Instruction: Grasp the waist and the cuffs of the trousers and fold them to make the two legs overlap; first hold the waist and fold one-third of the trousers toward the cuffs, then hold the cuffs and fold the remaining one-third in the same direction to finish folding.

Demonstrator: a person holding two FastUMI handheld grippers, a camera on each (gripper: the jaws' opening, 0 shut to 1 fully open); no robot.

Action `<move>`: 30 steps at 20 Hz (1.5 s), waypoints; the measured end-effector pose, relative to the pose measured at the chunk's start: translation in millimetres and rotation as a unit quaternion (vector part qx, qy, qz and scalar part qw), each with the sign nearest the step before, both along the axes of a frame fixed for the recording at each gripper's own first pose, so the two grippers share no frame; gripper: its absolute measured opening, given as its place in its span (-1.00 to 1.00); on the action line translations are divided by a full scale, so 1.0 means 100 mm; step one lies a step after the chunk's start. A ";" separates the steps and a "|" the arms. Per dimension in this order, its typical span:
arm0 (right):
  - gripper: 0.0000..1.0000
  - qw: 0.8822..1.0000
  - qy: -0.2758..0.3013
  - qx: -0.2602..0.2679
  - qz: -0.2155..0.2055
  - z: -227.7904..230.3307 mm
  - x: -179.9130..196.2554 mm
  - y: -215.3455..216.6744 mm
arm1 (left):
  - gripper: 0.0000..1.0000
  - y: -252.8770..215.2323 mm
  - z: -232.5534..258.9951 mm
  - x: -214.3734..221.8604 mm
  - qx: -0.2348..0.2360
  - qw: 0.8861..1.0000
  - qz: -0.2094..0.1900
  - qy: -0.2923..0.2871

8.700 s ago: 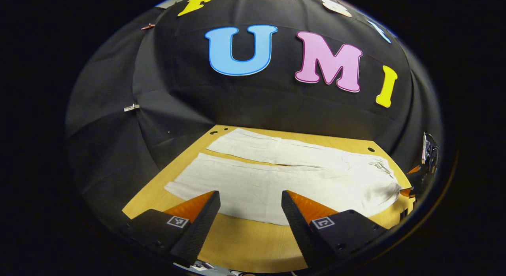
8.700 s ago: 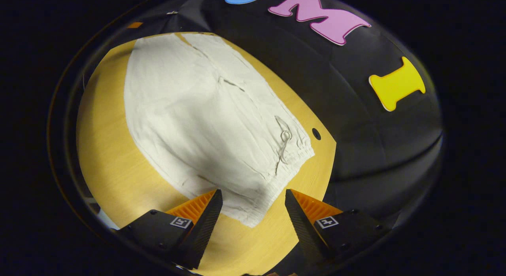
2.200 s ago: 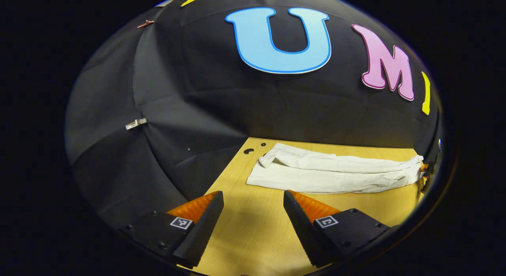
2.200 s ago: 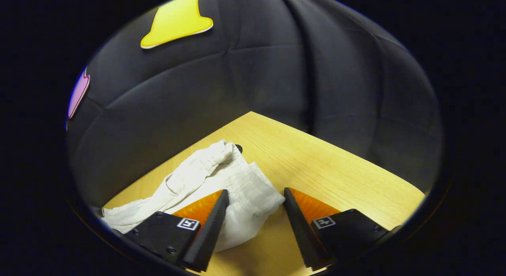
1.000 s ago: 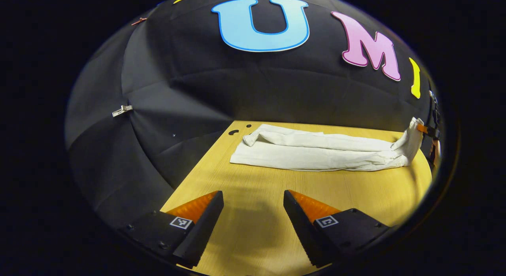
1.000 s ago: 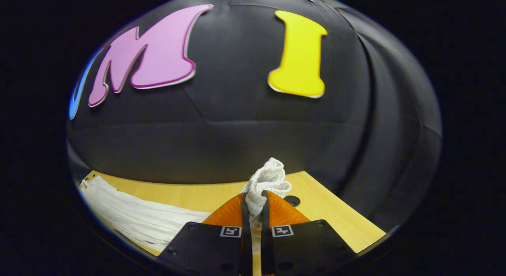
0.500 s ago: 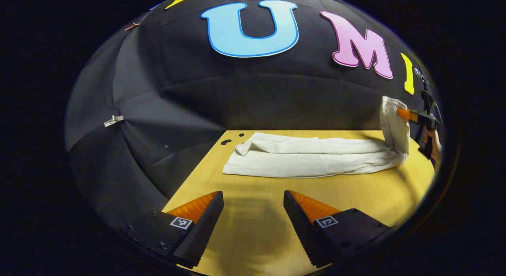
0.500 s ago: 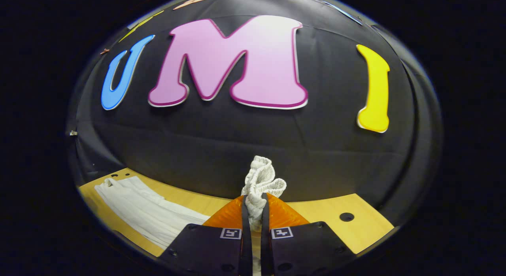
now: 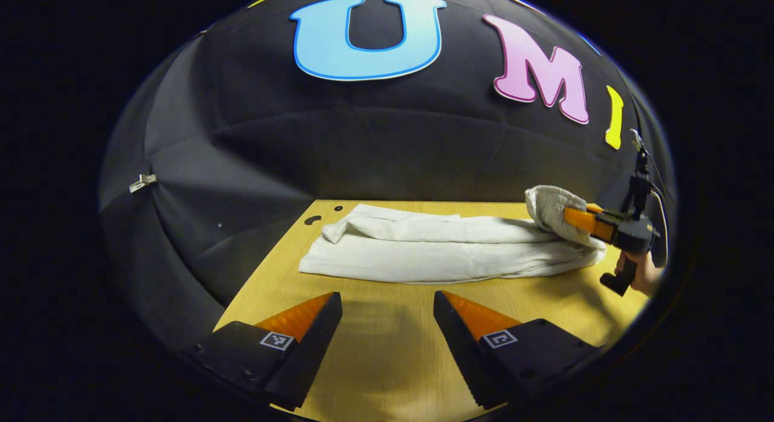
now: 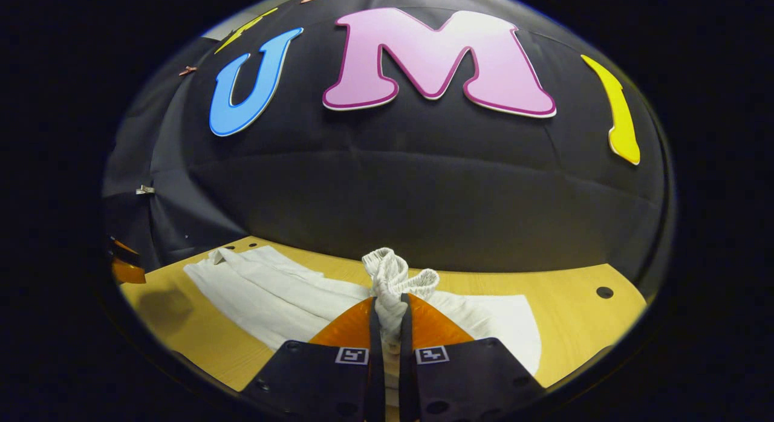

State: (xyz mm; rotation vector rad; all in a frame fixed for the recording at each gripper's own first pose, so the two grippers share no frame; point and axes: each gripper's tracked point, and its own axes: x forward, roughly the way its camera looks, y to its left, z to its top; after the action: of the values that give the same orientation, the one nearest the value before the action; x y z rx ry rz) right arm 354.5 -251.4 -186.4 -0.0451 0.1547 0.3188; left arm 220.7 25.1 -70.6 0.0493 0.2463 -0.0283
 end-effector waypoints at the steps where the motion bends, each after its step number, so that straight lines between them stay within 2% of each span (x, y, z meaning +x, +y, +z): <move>1: -0.70 1.000 0.009 0.007 0.006 0.02 0.06 -0.03 | 0.94 0.03 0.05 0.06 -0.002 1.000 0.005 -0.004; 2: -0.63 1.000 0.019 0.014 0.016 -0.01 0.15 -0.06 | 0.94 0.07 0.10 0.13 -0.004 1.000 0.010 -0.009; 4: -0.29 0.998 0.042 0.028 0.037 -0.08 0.33 -0.12 | 0.94 0.17 0.23 0.27 -0.016 0.999 0.022 -0.023; 6: -0.26 0.996 0.068 0.030 0.056 -0.22 0.37 -0.07 | 0.94 0.29 0.36 0.47 -0.026 0.998 0.038 -0.040; 9: 0.92 0.992 0.111 0.008 0.054 -0.46 0.08 -0.13 | 0.94 0.56 0.33 0.76 0.010 0.998 0.051 -0.029; 12: 0.98 0.991 0.120 0.011 0.054 -0.50 -0.21 -0.29 | 0.94 0.68 0.30 1.05 0.048 0.998 0.035 -0.031; 15: 0.97 0.990 0.130 -0.011 0.059 -0.53 -0.48 -0.56 | 0.89 0.78 0.09 1.33 0.039 0.999 0.022 0.000; 18: 0.97 0.987 0.149 -0.027 0.051 -0.49 -0.78 -0.95 | 0.89 1.01 -0.15 1.64 0.037 0.998 0.031 0.032; 20: 0.98 0.986 0.163 -0.014 0.034 -0.39 -0.97 -1.20 | 0.89 1.07 -0.35 1.80 0.043 0.997 0.012 0.066; 22: 0.97 0.982 0.187 0.018 0.026 -0.29 -1.20 -1.37 | 0.89 1.17 -0.50 1.94 0.085 0.992 -0.001 0.088; 23: 0.97 0.982 0.187 0.019 0.018 -0.20 -1.26 -1.51 | 0.89 1.12 -0.51 1.99 0.091 0.992 -0.012 0.088; 24: 0.97 0.983 0.185 0.012 0.008 -0.13 -1.31 -1.66 | 0.93 1.10 -0.45 2.05 0.082 0.993 -0.019 0.077; 25: 0.96 0.983 0.184 0.006 0.000 -0.08 -1.36 -1.79 | 0.85 1.10 -0.41 2.11 0.064 0.995 -0.019 0.072; 27: 0.96 0.982 0.186 0.014 -0.013 0.02 -1.47 -1.92 | 0.84 1.07 -0.44 2.19 0.016 0.996 -0.025 0.081; 29: 0.97 0.981 0.192 0.021 -0.027 -0.01 -1.50 -1.99 | 0.80 1.07 -0.45 2.20 0.005 0.996 -0.030 0.078; 30: 0.97 0.979 0.199 0.022 -0.032 -0.06 -1.51 -2.00 | 0.92 1.05 -0.50 2.22 0.016 0.996 -0.038 0.085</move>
State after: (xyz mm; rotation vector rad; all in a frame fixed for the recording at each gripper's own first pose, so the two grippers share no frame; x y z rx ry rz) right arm 203.6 -451.0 -192.8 0.0683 0.5451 0.2649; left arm 443.0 130.4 -120.1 0.0882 0.4156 -0.1041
